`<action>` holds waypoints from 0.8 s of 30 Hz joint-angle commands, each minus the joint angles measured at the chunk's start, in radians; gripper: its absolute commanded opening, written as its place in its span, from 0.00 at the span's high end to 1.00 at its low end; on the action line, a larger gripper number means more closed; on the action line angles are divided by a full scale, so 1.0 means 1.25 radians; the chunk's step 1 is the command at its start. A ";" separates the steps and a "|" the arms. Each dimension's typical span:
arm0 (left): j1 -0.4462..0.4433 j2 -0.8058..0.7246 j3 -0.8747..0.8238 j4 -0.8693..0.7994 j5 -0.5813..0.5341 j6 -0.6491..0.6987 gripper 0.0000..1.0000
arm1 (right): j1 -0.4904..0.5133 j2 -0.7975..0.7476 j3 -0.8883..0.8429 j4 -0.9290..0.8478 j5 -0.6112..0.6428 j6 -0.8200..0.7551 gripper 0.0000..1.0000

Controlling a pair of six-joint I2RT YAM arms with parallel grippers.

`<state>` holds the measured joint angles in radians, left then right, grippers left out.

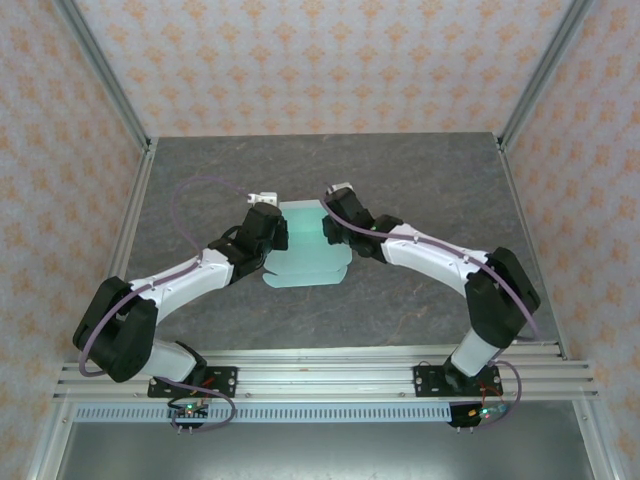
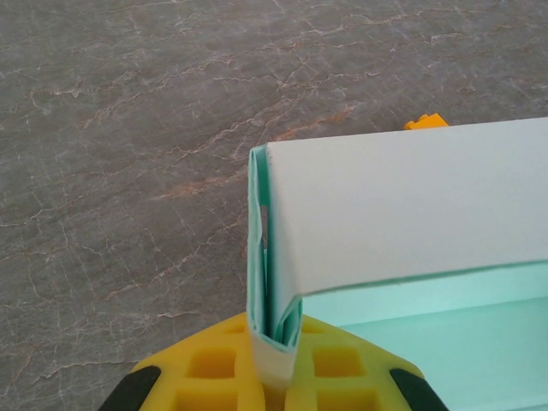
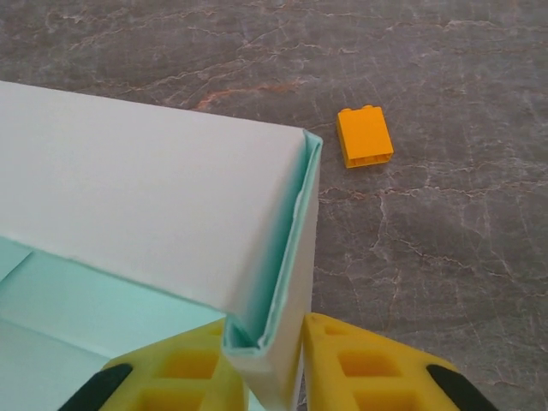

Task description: Fold the paper box

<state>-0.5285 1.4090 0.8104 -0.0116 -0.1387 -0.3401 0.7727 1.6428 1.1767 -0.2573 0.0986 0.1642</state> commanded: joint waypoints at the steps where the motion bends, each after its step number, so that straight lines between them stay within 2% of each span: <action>1: -0.001 -0.002 0.026 -0.004 0.004 -0.012 0.93 | 0.021 0.016 0.025 0.030 0.057 0.035 0.80; 6: -0.002 0.004 0.030 -0.013 -0.011 -0.009 0.93 | 0.025 0.018 0.034 0.017 0.063 0.032 0.78; 10: -0.002 0.008 0.032 -0.035 -0.064 -0.005 0.93 | 0.025 -0.022 0.030 -0.029 0.074 -0.002 0.66; 15: -0.001 0.027 0.034 -0.038 -0.108 0.016 0.93 | 0.025 -0.102 0.015 -0.082 -0.031 -0.057 0.53; 20: -0.002 0.031 0.016 0.002 -0.068 0.050 0.93 | 0.017 -0.195 0.016 -0.132 -0.087 -0.100 0.49; 24: -0.003 0.022 -0.027 0.089 0.002 0.068 0.92 | -0.045 -0.223 0.035 -0.156 -0.142 -0.107 0.48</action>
<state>-0.5285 1.4475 0.8078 0.0086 -0.1864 -0.2897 0.7647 1.3800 1.1900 -0.3931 -0.0200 0.0612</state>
